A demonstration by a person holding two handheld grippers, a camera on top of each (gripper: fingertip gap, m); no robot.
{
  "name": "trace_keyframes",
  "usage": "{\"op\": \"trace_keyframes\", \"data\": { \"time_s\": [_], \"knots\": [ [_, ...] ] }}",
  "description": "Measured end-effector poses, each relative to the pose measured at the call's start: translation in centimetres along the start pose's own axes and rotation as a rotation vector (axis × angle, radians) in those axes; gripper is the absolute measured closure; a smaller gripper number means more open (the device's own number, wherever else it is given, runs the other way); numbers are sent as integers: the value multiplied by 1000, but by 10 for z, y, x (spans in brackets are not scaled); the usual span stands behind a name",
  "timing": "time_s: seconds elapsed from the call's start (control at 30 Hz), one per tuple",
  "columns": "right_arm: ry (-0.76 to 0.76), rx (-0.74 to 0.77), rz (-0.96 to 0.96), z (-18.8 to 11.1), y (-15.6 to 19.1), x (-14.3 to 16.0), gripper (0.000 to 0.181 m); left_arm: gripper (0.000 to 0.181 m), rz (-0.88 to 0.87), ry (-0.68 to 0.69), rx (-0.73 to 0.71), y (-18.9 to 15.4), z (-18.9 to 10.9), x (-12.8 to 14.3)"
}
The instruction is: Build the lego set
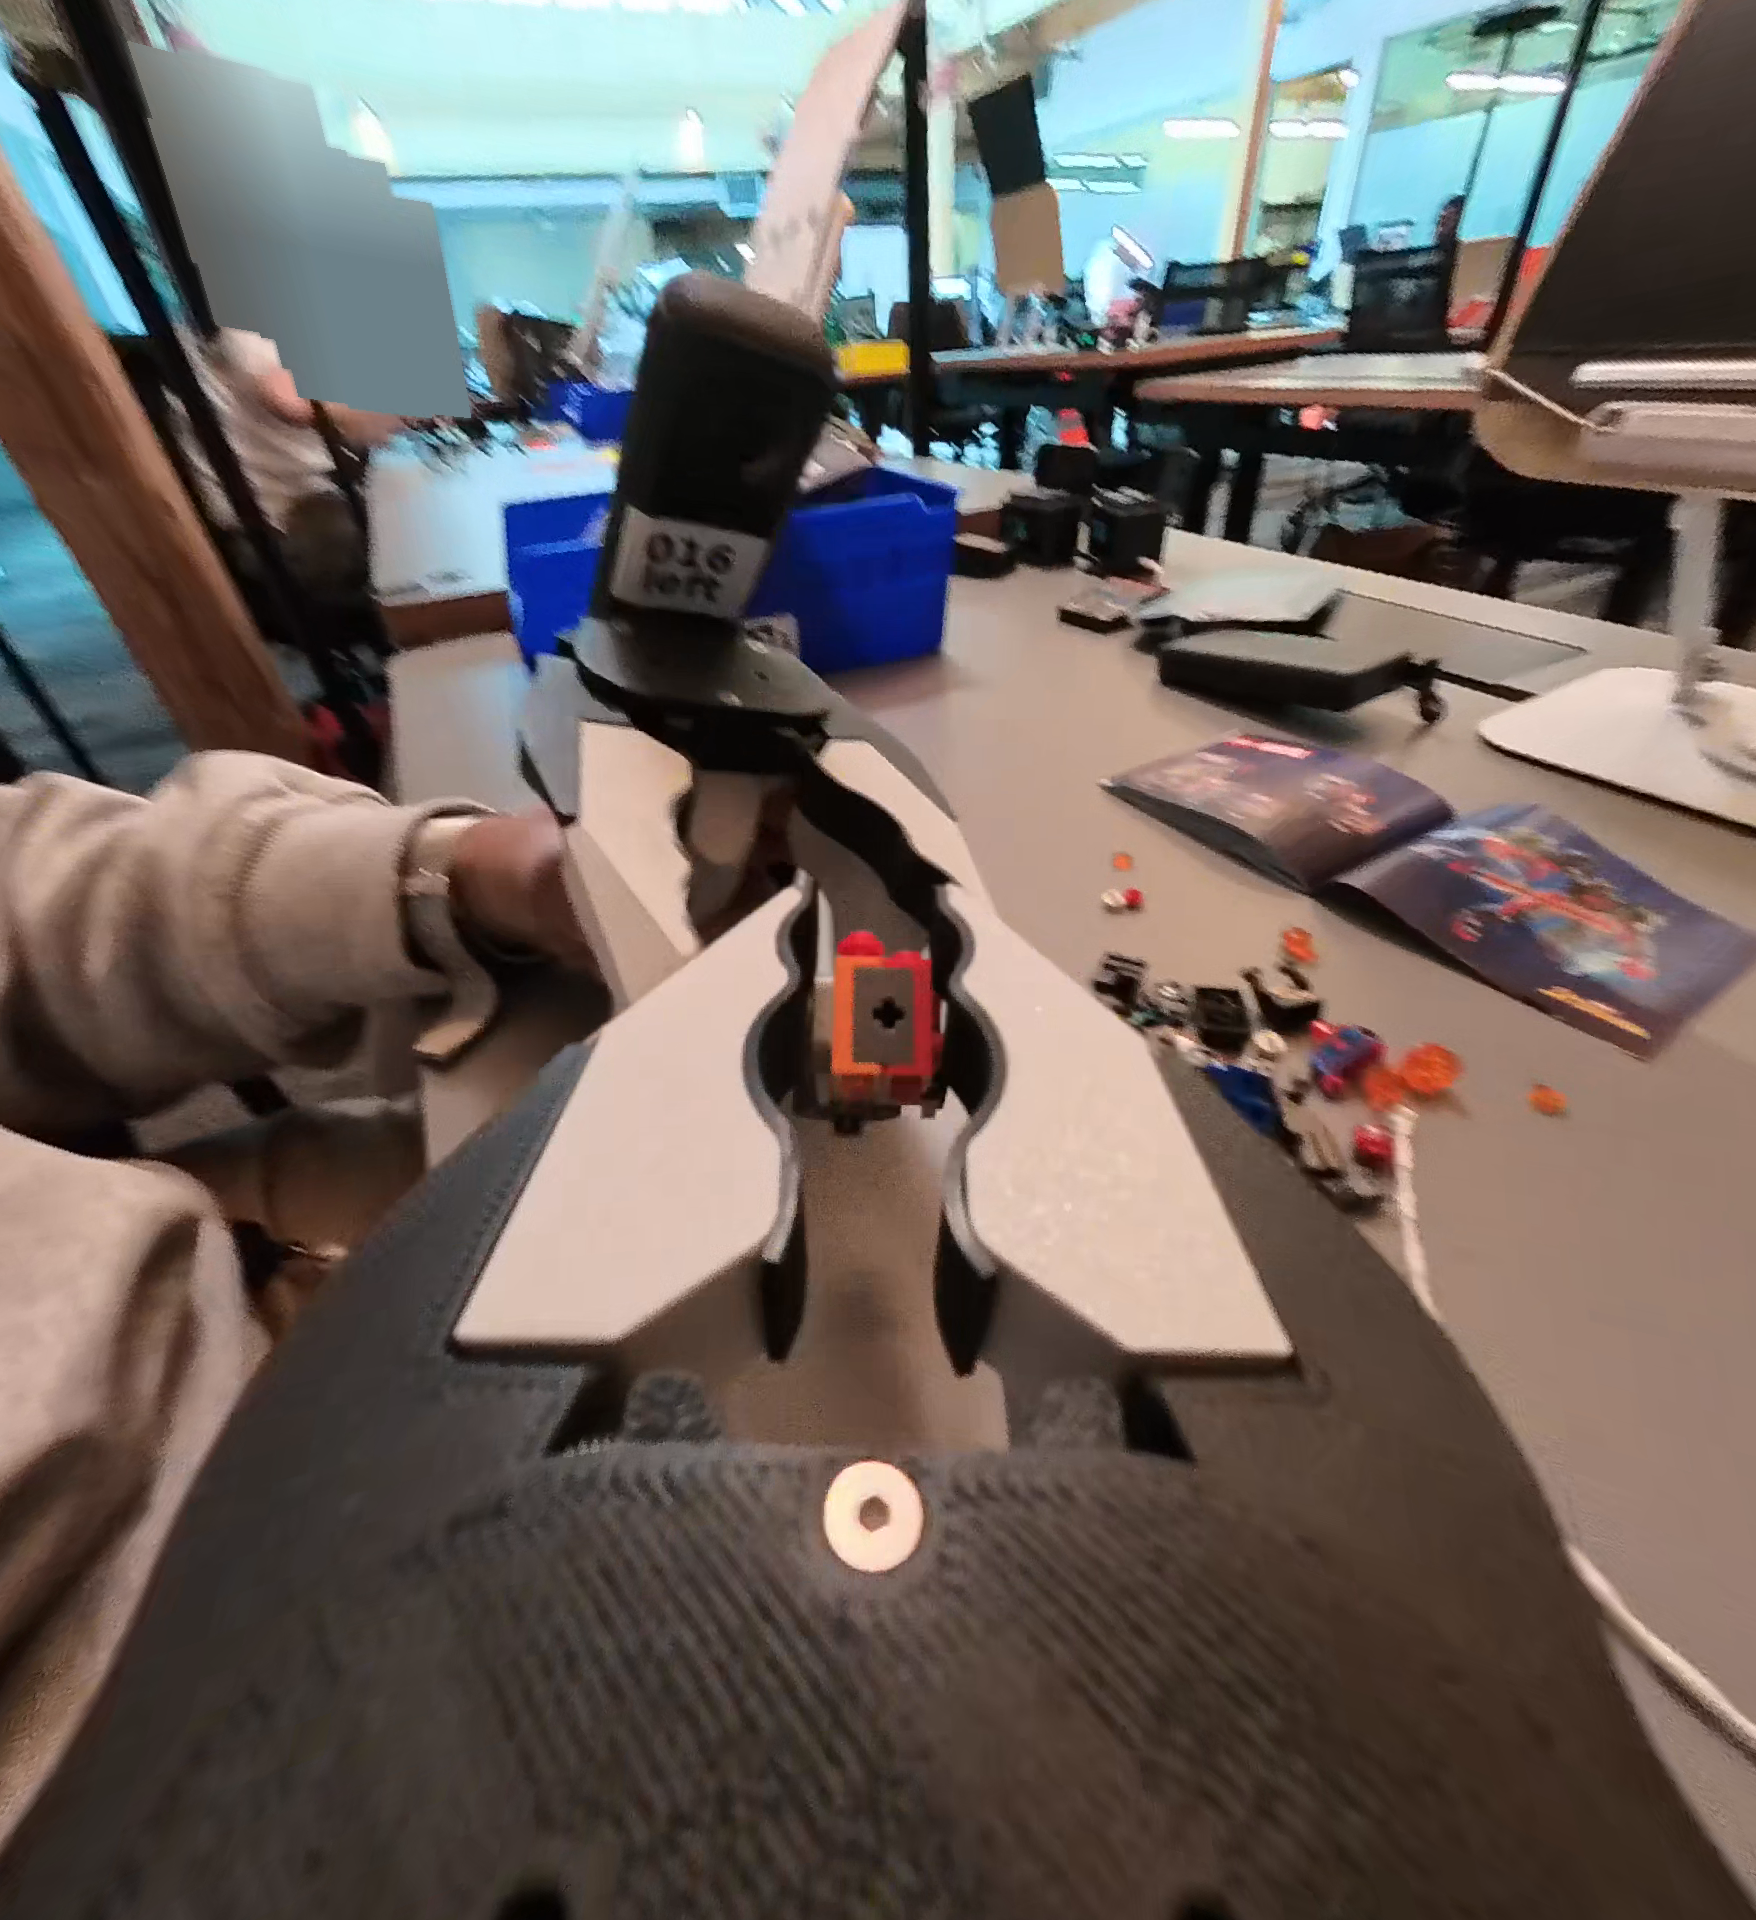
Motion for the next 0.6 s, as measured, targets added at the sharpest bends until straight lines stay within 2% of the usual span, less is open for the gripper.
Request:
{"op": "trace_keyframes", "data": {
  "time_s": [0.07, 0.1, 0.13, 0.17, 0.23, 0.33, 0.43, 0.6],
  "knots": [
    [-27, -61, 23, 5, 5, -1, 162, 116, 12, -4, 17, -2, 1, 0],
    [-32, -82, 30, 7, 7, -1, 162, 125, 23, 4, 27, -4, 1, 0],
    [-37, -97, 34, 8, 9, -1, 162, 144, 42, 15, 43, -7, 2, 1],
    [-44, -114, 36, 8, 10, -1, 162, 150, 62, 27, 56, -10, 3, 1],
    [-80, -93, 46, 2, 6, -3, 158, 151, 62, 25, 73, -11, 3, 1],
    [-229, -37, 88, -27, -8, -15, 134, 151, 42, -5, 99, -9, 0, 0],
    [-329, 10, 123, -60, -23, -23, 136, 152, 34, -53, 138, -10, -5, -3],
    [-332, 112, 85, -92, -32, -29, 136, 152, 36, -65, 150, -11, -7, -3]
  ]
}}
Point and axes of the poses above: each gripper's, where its closed fingertips meet, z out along the fingers, x out of its underside, y = z × x across the jaws, the point moved 9 cm from there along -z, back along the fingers, and after that the axes turned 6 degrees about y, right-handed, at the moved point
